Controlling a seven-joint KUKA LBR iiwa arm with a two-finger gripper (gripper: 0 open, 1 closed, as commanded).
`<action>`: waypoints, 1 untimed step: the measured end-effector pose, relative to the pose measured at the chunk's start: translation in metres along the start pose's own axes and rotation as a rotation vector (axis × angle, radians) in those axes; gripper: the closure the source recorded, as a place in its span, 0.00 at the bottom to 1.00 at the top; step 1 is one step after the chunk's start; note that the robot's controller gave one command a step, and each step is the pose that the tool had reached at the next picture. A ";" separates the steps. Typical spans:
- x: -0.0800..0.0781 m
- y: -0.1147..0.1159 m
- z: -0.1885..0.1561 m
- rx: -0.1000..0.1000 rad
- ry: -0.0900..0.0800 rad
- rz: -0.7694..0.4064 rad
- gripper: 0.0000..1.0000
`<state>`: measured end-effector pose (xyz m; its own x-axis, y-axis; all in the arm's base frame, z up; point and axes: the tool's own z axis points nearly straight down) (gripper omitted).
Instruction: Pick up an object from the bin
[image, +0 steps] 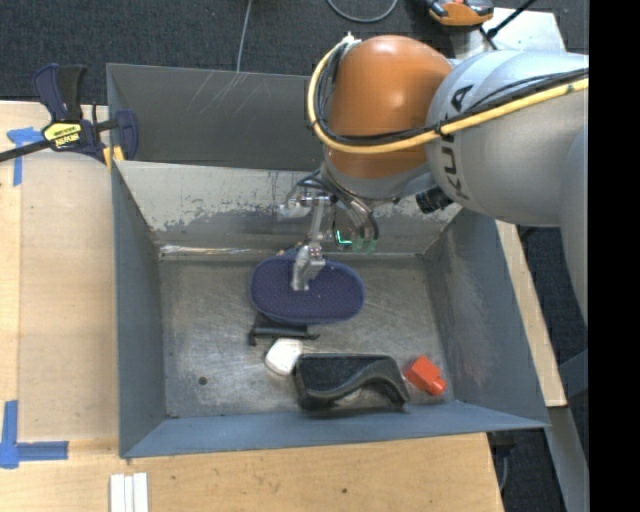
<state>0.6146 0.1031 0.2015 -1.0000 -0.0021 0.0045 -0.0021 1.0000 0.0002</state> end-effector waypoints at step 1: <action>0.001 -0.024 0.115 -0.003 -0.016 -0.087 0.00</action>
Offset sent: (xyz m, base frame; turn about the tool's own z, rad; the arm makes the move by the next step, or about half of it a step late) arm -0.0056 -0.0277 -0.1315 -0.0858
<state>0.6134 0.0789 0.0864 -0.9960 -0.0888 -0.0119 -0.0888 0.9960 0.0027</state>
